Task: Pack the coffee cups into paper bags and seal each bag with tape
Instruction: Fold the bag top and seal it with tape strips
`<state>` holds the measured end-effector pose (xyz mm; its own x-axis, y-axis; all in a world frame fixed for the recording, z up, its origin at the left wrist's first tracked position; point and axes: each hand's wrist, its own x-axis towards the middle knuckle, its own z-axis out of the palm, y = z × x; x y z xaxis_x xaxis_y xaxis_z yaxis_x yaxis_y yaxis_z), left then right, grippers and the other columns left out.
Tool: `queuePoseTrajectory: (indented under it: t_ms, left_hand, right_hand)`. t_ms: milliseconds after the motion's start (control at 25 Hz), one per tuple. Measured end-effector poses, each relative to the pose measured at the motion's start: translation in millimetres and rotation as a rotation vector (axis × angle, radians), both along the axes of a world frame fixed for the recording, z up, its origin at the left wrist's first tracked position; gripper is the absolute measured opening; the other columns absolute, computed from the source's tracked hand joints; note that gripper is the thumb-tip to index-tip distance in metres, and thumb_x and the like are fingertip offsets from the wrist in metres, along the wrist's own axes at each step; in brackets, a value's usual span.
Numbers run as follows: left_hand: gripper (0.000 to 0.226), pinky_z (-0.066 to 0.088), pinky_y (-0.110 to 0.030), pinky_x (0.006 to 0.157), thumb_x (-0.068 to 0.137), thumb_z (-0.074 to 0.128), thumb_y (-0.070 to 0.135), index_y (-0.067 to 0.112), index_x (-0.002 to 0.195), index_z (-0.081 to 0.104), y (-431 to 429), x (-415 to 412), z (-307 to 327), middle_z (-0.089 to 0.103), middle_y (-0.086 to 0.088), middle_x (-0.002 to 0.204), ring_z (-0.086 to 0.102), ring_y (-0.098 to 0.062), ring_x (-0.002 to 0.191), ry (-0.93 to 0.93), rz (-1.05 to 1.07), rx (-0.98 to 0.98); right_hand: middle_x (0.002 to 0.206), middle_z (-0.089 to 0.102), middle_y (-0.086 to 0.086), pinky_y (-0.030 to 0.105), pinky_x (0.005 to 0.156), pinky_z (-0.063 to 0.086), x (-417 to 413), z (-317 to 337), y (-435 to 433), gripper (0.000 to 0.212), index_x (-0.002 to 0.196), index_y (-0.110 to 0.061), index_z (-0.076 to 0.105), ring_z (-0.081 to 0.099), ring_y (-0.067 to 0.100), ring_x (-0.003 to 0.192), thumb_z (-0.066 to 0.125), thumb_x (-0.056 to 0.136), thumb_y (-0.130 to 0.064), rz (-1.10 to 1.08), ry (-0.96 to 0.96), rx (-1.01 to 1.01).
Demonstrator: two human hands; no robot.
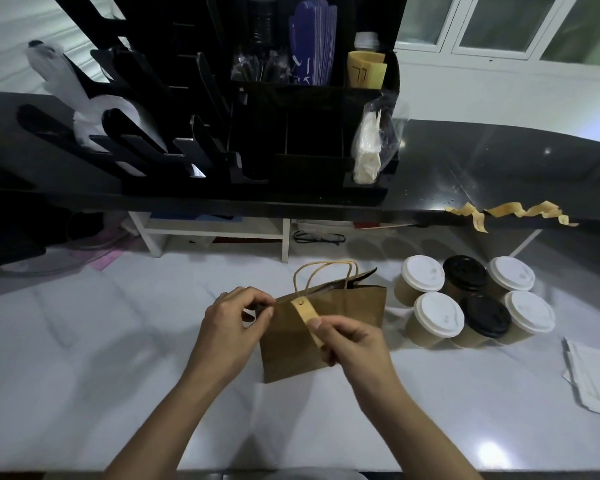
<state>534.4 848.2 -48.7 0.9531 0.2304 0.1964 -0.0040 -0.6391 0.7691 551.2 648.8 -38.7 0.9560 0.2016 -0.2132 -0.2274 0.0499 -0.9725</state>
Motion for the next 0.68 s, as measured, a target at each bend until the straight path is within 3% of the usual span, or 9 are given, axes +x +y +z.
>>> queuePoseTrajectory:
  t_ms: [480,680]
  left_hand:
    - [0.017,0.055,-0.018,0.071,0.089,0.074,0.018,0.032,0.093,0.067,5.1,-5.2,-1.3,0.067,0.021,0.091,0.064,-0.002,0.089,-0.04,0.008,-0.054]
    - [0.027,0.053,-0.019,0.075,0.09,0.073,0.017,0.035,0.108,0.069,8.3,-4.8,0.4,0.064,0.027,0.098,0.061,-0.004,0.093,-0.069,-0.057,0.019]
  right_hand:
    - [0.075,0.069,0.005,0.024,0.056,0.041,7.8,-12.2,45.2,0.013,0.098,-0.015,0.083,0.051,0.012,0.057,0.077,0.088,-0.022,-0.027,0.221,0.122]
    - [0.073,0.07,0.003,0.023,0.054,0.042,9.5,-16.8,53.2,0.013,0.097,-0.012,0.083,0.05,0.011,0.054,0.077,0.088,-0.02,-0.059,0.259,0.114]
